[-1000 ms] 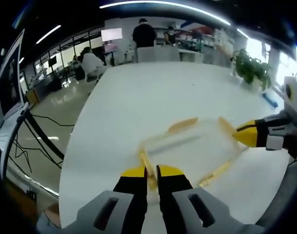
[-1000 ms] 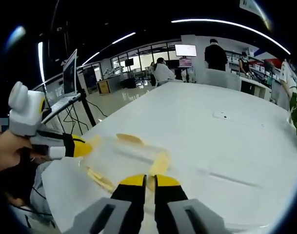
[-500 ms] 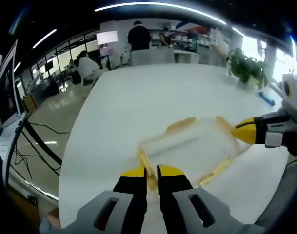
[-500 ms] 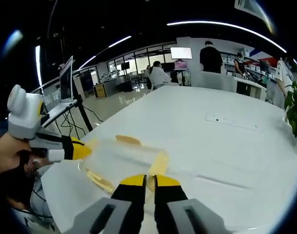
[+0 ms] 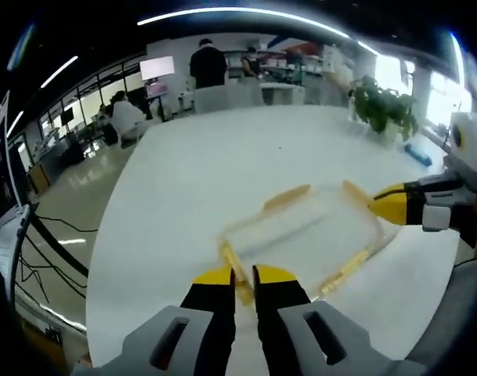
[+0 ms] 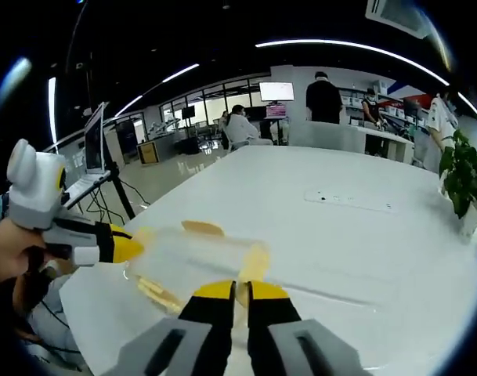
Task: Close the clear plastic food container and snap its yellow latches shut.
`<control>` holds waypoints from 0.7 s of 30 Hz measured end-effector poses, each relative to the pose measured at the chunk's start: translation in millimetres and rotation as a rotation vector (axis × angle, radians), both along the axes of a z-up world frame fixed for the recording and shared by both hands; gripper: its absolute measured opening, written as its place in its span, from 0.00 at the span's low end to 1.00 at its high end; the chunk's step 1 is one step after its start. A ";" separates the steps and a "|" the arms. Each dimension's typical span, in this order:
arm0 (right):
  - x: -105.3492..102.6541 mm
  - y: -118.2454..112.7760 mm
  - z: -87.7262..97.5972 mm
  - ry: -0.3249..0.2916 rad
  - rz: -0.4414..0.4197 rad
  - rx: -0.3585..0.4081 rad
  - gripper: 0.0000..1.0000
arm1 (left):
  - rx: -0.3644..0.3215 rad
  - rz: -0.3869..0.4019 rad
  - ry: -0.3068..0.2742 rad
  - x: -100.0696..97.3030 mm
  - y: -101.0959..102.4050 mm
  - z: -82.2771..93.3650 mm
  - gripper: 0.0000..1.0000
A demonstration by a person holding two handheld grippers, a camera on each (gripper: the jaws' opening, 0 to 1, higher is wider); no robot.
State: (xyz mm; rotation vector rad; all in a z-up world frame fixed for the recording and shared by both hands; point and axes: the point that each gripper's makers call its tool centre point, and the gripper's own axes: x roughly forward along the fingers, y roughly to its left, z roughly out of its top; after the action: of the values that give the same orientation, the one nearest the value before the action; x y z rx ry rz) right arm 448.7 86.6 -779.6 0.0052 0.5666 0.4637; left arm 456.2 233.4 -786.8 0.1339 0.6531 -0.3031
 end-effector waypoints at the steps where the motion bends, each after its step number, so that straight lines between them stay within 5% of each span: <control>1: 0.1 -2.2 0.4 0.000 -0.004 0.001 0.01 | -0.001 -0.003 -0.002 0.1 -2.3 1.6 0.05; 21: -6.1 -78.2 0.0 0.001 -0.137 -0.011 0.01 | -0.016 -0.139 -0.001 7.8 -80.0 0.0 0.06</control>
State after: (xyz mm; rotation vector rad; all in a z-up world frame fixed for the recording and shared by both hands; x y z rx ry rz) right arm 442.6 8.4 -779.6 0.0337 0.5655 0.3274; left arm 464.0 153.4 -786.8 0.1642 0.6420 -0.4418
